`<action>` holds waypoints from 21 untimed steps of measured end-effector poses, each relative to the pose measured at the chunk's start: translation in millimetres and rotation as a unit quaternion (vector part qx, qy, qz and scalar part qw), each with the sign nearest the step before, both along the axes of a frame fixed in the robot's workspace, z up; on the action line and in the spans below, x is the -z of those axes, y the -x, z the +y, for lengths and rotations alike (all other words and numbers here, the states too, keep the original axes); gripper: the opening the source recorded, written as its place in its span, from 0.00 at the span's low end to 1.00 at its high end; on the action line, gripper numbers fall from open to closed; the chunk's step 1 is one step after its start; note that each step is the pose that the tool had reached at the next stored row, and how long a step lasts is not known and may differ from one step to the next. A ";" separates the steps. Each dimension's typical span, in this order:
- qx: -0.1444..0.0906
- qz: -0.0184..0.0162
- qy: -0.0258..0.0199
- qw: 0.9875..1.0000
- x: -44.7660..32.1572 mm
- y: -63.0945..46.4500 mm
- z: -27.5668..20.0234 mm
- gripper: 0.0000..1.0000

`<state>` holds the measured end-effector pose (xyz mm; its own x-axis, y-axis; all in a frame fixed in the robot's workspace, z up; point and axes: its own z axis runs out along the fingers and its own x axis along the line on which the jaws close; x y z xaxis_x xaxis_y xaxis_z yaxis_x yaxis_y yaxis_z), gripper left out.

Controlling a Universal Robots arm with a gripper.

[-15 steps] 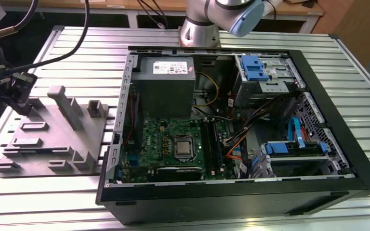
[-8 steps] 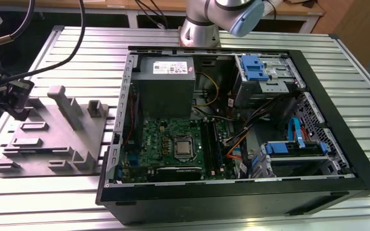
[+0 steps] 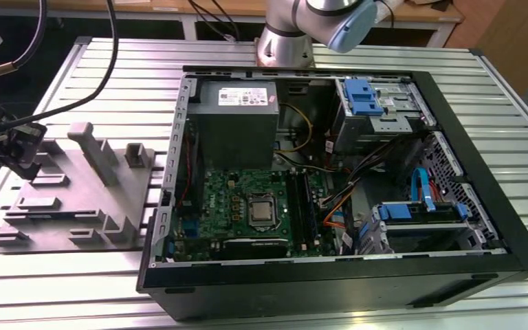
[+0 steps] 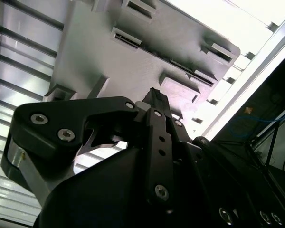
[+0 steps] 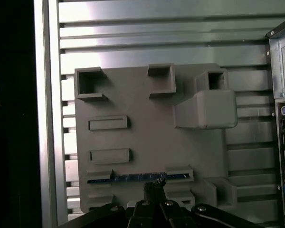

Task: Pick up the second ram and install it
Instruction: 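Reach for the second ram, then pick up the second ram and move it above second insertion slot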

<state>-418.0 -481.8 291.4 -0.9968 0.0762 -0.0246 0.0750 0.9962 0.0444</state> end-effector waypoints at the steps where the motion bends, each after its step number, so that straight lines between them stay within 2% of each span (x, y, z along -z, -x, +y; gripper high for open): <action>1: 0.000 0.000 0.000 1.000 0.0 0.0 0.0 0.10; 15: -0.002 0.000 0.000 1.000 0.5 0.1 0.0 0.10; 18: -0.021 0.000 0.000 1.000 0.8 0.2 0.1 0.10; 21: -0.043 0.000 0.000 0.999 1.4 0.1 0.0 0.10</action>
<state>-418.2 -481.8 290.0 -0.9996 -0.0103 -0.0245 -0.0113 0.9990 0.0443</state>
